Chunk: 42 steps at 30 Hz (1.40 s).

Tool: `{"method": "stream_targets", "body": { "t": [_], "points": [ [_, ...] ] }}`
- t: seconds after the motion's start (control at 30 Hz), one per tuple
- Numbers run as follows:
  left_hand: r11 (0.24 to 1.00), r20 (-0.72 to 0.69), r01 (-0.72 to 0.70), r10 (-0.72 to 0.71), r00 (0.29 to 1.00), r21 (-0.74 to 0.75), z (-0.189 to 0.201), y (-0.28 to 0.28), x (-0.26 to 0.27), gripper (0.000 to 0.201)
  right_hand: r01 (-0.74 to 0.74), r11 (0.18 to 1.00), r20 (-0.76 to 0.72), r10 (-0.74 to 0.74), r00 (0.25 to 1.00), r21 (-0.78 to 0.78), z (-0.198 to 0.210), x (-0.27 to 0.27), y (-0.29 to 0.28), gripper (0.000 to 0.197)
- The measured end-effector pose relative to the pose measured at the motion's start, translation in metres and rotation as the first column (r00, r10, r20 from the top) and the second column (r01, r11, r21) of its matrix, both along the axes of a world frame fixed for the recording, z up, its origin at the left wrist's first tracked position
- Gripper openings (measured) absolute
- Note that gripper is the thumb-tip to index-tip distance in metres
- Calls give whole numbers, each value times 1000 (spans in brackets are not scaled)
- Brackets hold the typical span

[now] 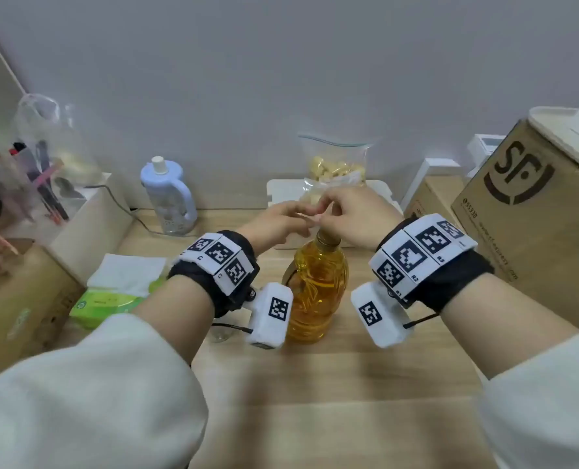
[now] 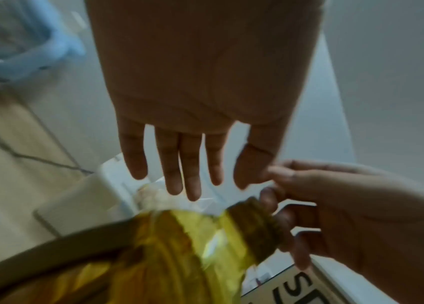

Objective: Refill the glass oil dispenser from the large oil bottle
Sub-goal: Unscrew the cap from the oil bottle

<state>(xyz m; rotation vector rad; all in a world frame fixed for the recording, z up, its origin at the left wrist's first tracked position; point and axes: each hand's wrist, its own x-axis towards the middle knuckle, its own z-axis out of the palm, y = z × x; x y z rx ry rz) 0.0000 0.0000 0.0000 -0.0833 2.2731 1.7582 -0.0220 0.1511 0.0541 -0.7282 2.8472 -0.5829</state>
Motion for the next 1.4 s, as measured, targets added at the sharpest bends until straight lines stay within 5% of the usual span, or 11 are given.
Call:
{"method": "stream_targets", "body": {
  "t": [0.17,0.53,0.83,1.0,1.4],
  "points": [
    [983,94,176,-170,981,-52,-18,15,10,78,-72,990,-58,80,995,121,-14,5,6,28],
    [994,-6,96,-96,995,43,-31,34,14,45,-7,962,-254,78,964,272,-16,15,1,43],
    [987,0,138,-138,990,82,-32,31,11,47,-8,961,-243,78,967,277,-15,13,1,41],
    [988,24,151,-152,988,36,-32,30,10,79,-107,946,-126,151,980,305,-8,11,5,28],
    [989,25,145,-145,989,15,-35,29,9,74,-54,967,-93,80,992,250,-9,8,6,45]
  ]
}}
